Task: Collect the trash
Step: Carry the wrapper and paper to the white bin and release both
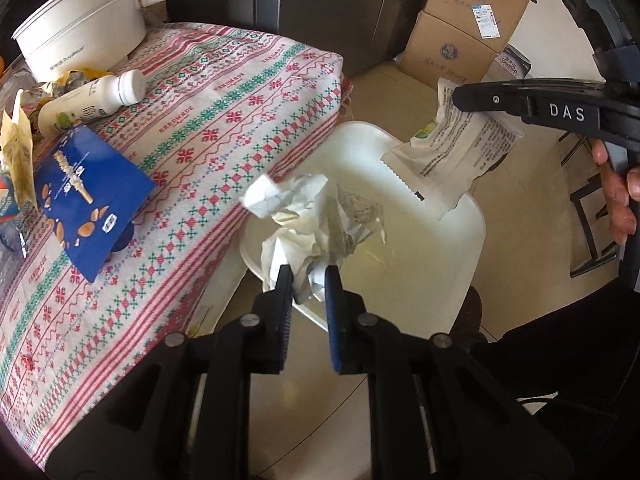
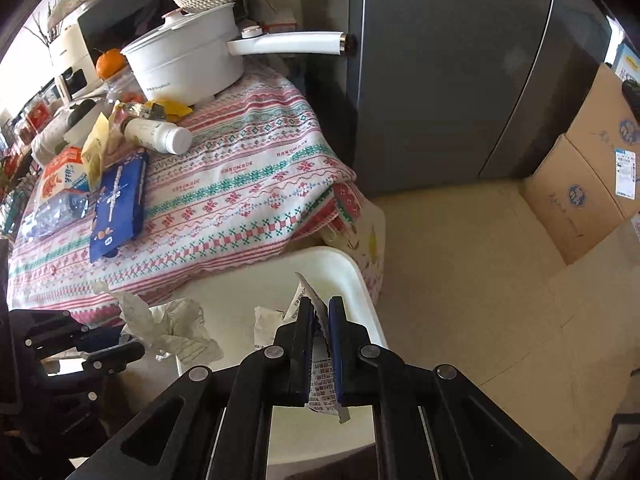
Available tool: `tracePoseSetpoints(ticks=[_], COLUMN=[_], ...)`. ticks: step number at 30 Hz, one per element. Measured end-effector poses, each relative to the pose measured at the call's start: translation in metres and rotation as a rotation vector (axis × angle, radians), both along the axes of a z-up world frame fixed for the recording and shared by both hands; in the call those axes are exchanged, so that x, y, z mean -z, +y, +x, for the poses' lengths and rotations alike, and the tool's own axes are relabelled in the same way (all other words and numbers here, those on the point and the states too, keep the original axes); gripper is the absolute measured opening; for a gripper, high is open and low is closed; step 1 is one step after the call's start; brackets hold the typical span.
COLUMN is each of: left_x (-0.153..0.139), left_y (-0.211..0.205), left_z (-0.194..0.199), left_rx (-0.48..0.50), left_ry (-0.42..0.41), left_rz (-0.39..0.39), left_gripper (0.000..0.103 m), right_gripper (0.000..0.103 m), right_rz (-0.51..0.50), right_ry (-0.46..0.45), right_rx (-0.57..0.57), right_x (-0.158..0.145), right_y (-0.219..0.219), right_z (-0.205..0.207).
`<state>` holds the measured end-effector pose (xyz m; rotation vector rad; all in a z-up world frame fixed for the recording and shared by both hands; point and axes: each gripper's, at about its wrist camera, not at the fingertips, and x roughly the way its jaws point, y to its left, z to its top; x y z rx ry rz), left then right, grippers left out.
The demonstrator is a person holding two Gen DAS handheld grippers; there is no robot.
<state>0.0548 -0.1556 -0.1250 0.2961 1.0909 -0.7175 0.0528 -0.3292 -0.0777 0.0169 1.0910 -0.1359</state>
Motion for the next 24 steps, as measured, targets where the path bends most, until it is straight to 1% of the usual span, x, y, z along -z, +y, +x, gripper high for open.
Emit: tracePoseSetpoints(ticks=[1, 2, 4, 7, 11, 16, 22, 23, 24], left_x=[0.0, -0.001, -0.005, -0.012, -0.019, -0.028, -0.036, -0.037, -0.037], left_y=[-0.002, -0.003, -0.004, -0.002, 0.005, 0.022, 0.043, 0.047, 0.05], left_z=[0.0, 0.0, -0.001, -0.002, -0.001, 0.001, 0.005, 0.005, 0.006], left_rx=[0.003, 0.004, 0.002, -0.002, -0.023, -0.068, -0.126, -0.136, -0.146], left_ry=[-0.005, -0.011, -0.023, -0.043, -0.063, -0.096, -0.118, -0.119, -0.12], left_rz=[-0.001, -0.005, -0.013, -0.016, -0.016, -0.01, -0.009, -0.009, -0.009], left_gripper=[0.028, 0.031, 0.042, 0.049, 0.057, 0.071, 0.081, 0.082, 0.083], right_gripper=[0.009, 0.009, 0.009, 0.009, 0.009, 0.009, 0.009, 0.01, 0.014], right_rz=[-0.004, -0.005, -0.006, -0.011, -0.014, -0.02, -0.029, -0.028, -0.028], right_ry=[0.003, 0.006, 0.011, 0.012, 0.02, 0.028, 0.036, 0.035, 0.036], right_rx=[0.0, 0.001, 0.0, -0.003, -0.007, -0.012, -0.014, -0.014, -0.015], right_x=[0.001, 0.002, 0.003, 0.003, 0.005, 0.007, 0.011, 0.011, 0.012], right_y=[0.0, -0.001, -0.001, 0.001, 0.003, 0.007, 0.012, 0.012, 0.013], right_z=[-0.001, 0.0, 0.0, 0.002, 0.006, 0.011, 0.019, 0.021, 0.022])
